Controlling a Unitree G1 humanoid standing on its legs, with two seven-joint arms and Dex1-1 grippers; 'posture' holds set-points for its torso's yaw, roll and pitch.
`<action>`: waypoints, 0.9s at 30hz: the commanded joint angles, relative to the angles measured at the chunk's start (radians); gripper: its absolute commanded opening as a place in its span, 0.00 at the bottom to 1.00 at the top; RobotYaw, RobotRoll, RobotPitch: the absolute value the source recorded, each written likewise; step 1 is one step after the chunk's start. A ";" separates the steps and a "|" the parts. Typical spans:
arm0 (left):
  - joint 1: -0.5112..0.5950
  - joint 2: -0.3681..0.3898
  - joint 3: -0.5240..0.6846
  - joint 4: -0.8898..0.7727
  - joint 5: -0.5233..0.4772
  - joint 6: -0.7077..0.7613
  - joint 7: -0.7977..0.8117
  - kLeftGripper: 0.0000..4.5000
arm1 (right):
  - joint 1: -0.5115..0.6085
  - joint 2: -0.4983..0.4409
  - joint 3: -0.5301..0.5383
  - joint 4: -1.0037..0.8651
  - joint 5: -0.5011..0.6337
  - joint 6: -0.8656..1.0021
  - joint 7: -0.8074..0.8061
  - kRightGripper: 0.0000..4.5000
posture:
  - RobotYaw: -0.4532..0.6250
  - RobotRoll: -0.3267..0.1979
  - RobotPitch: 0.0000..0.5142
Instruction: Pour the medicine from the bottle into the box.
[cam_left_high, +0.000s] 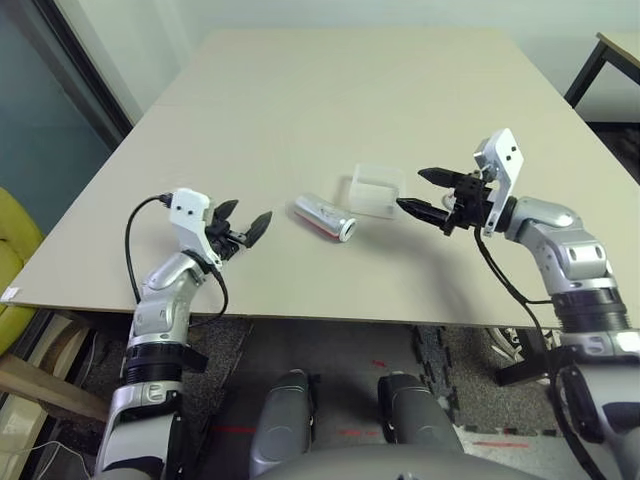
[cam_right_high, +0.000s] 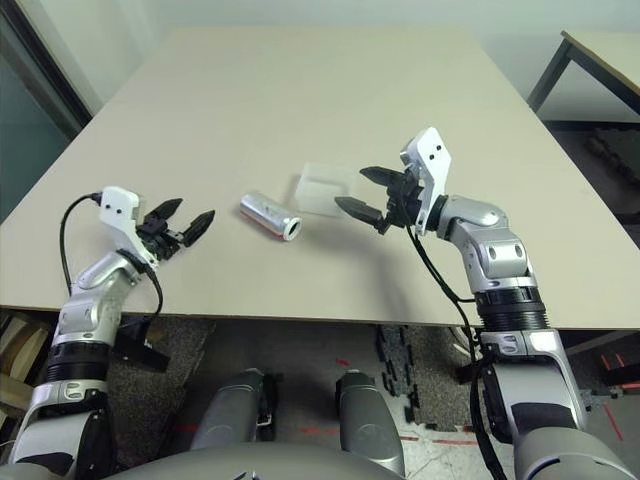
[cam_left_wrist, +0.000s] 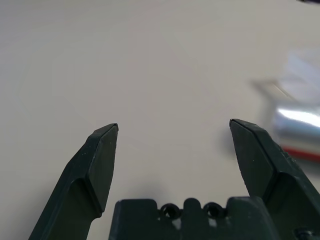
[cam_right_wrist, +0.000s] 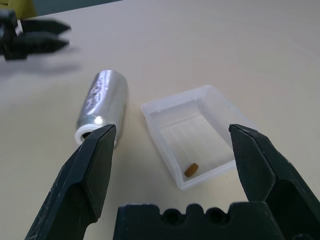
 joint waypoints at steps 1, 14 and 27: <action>-0.042 0.028 0.033 0.110 0.027 -0.062 0.077 0.99 | -0.008 -0.016 -0.032 0.050 -0.021 -0.025 -0.033 1.00 | 0.38 0.62 0.12; -0.237 0.087 0.076 0.500 0.087 -0.251 0.320 0.99 | -0.084 0.003 -0.178 0.438 -0.166 -0.283 -0.496 1.00 | 0.36 0.62 0.10; -0.307 0.105 0.064 0.657 0.131 -0.317 0.483 0.99 | -0.089 -0.003 -0.265 0.650 -0.293 -0.473 -1.030 1.00 | 0.35 0.62 0.10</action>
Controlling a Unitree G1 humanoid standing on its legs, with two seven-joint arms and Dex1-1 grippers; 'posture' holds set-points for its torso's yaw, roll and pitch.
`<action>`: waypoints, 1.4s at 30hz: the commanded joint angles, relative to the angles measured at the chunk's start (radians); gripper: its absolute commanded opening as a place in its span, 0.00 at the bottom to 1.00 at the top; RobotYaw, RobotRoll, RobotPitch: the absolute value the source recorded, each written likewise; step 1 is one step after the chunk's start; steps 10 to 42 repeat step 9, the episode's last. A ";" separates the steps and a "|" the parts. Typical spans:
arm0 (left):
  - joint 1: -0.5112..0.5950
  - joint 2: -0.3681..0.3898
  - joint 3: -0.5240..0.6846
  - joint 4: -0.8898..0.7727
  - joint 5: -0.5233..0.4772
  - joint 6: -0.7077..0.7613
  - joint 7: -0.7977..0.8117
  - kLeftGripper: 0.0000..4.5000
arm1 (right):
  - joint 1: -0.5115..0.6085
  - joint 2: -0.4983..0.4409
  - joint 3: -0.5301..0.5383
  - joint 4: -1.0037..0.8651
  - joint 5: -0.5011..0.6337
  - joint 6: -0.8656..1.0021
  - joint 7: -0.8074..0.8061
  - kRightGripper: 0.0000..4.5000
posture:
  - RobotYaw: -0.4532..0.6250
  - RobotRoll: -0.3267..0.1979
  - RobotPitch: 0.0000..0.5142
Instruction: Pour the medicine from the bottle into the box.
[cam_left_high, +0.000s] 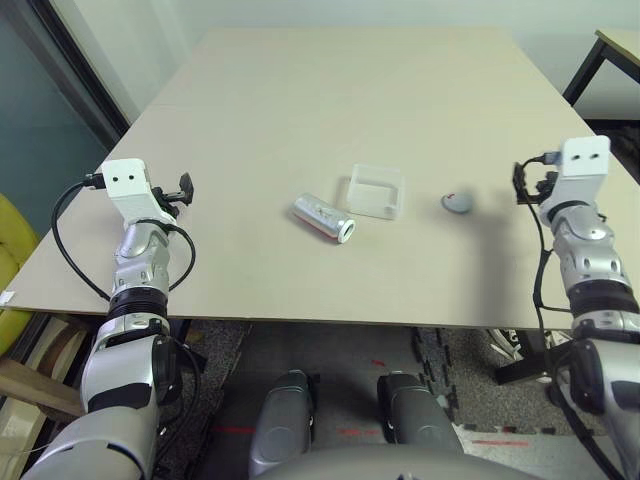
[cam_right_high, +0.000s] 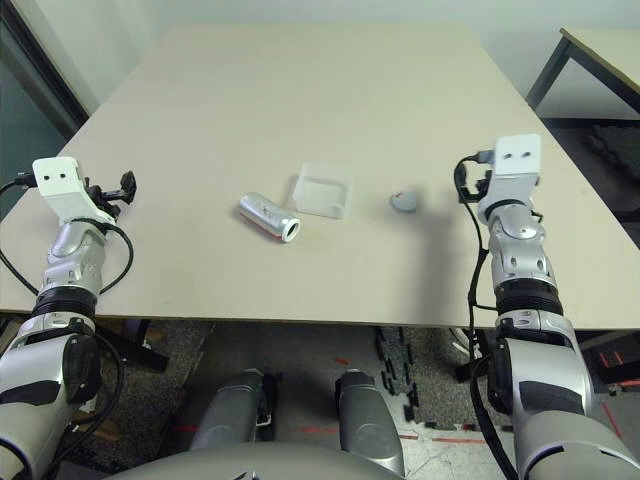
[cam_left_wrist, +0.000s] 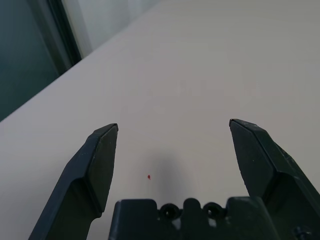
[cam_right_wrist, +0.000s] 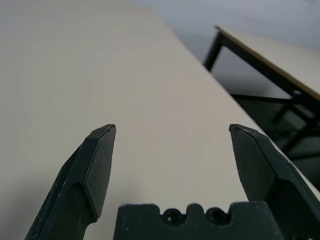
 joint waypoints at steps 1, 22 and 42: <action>-0.008 0.020 -0.005 0.036 0.028 -0.023 0.053 0.99 | 0.007 0.016 -0.035 0.036 0.005 -0.013 -0.080 1.00 | 0.35 0.62 0.10; -0.018 0.016 0.001 0.058 0.023 -0.038 0.061 0.99 | 0.010 0.040 -0.054 0.050 0.030 -0.015 -0.068 1.00 | 0.35 0.62 0.11; -0.018 0.016 0.001 0.058 0.023 -0.038 0.061 0.99 | 0.010 0.040 -0.054 0.050 0.030 -0.015 -0.068 1.00 | 0.35 0.62 0.11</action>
